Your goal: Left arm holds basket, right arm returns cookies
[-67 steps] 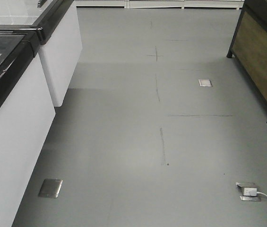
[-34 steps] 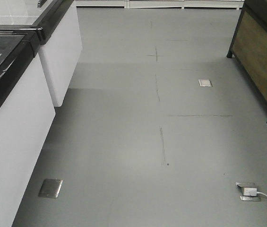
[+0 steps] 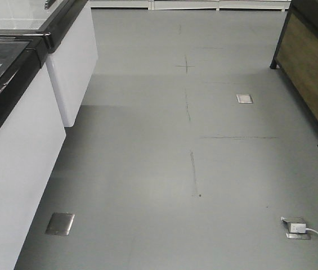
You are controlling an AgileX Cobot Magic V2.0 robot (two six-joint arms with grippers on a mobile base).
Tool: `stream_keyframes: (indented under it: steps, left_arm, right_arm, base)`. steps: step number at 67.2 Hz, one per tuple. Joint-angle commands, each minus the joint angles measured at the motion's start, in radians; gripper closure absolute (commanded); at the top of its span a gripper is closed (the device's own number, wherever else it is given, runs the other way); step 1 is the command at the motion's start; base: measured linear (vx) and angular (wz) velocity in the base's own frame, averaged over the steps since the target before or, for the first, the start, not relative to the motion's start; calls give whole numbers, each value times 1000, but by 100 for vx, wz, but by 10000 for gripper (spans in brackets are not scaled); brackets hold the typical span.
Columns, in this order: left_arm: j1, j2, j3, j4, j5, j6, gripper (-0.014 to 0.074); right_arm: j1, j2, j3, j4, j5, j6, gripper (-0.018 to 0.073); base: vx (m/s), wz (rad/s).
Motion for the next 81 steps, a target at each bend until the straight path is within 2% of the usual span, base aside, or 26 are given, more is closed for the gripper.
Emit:
stream_keyframes:
  steps: [1,9,20,26,38,55,61,81]
  left_arm:
    - [1,-7,-22,-5,-78,-7,602]
    - [1,-7,-22,-20,-100,-8,602]
    - [1,-7,-65,-93,-195,-8,602]
    - [1,-5,-125,-82,-219,3,602]
    - [1,71,-281,-30,-191,55,602]
    - [1,303,-500,-19,-9,55,602]
    - [1,361,-518,-23,31,53,602]
    - [1,414,-518,-16,20,53,602]
  right_arm:
    - [-4,-6,11,-6,-72,-5,556]
    - [-4,-6,11,-6,-72,-5,556]
    - [-4,-6,11,-6,-72,-5,556]
    - [-4,-6,11,-6,-72,-5,556]
    - [-4,-6,11,-6,-72,-5,556]
    - [-4,-6,11,-6,-72,-5,556]
    - [-4,-6,11,-6,-72,-5,556]
    - [-4,-6,11,-6,-72,-5,556]
  base:
    - [0,0]
    - [0,0]
    - [0,0]
    - [0,0]
    - [0,0]
    - [0,0]
    - [0,0]
    - [0,0]
